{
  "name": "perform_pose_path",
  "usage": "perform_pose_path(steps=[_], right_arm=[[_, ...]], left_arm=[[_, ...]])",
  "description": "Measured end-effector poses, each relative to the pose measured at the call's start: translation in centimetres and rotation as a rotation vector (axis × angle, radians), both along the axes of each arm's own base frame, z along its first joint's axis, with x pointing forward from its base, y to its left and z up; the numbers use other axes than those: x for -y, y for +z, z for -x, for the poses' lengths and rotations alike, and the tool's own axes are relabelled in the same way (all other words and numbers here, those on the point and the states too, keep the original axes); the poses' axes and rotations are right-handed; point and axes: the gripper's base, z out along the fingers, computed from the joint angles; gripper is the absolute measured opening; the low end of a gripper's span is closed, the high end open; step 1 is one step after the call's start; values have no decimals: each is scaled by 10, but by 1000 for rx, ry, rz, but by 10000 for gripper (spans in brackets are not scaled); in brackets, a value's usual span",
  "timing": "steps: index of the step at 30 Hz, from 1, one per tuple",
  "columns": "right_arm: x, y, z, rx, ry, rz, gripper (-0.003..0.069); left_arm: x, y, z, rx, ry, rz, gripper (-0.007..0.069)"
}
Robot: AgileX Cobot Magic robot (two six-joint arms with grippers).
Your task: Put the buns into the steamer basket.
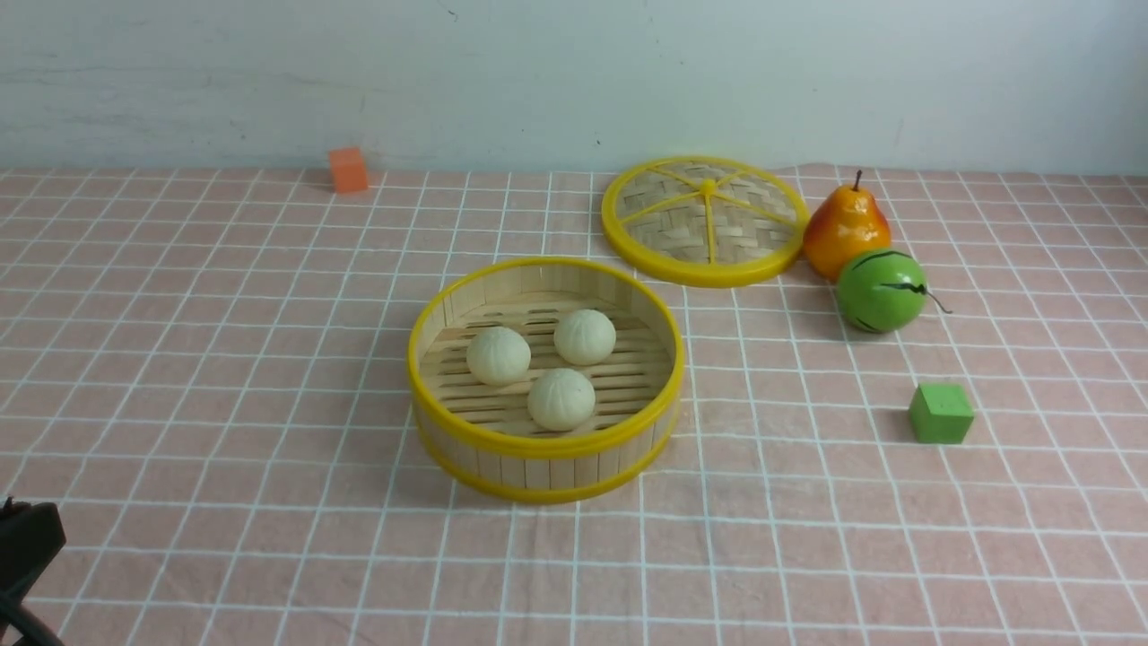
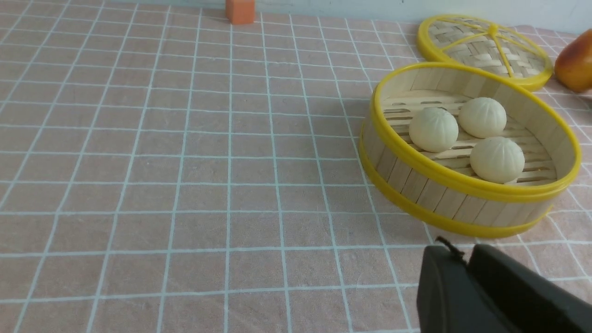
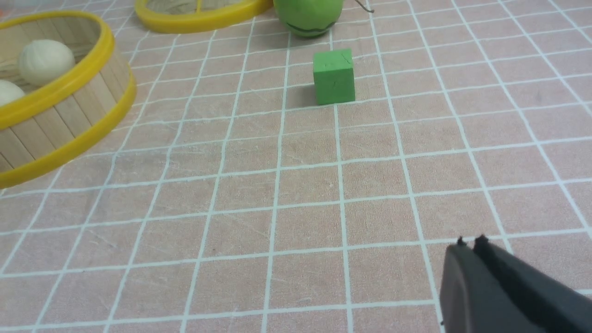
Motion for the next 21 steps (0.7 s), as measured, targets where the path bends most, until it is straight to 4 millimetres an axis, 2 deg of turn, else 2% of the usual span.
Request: perform_pose_path(steps=[1,2,5,10,13,21], right_arm=[[0,0,0,0,0,0,10],[0,0,0,-1,0,0,14],[0,0,0,-2,0,0,17],[0,0,0,-2,-1,-2,26],[0,0,0,-1,0,-2,27],[0,0,0,-1,-1,-3,34]], left_arm=[[0,-1,0,2,1,3,68],[-4,-13,6,2,27,41,70],[-9,-32,16,19,83,126,66],[-12,-68,29,162,107,166,-13],[-12,-76,29,149,125,151,-13],[-11,-95,32,-25,100,24,-13]])
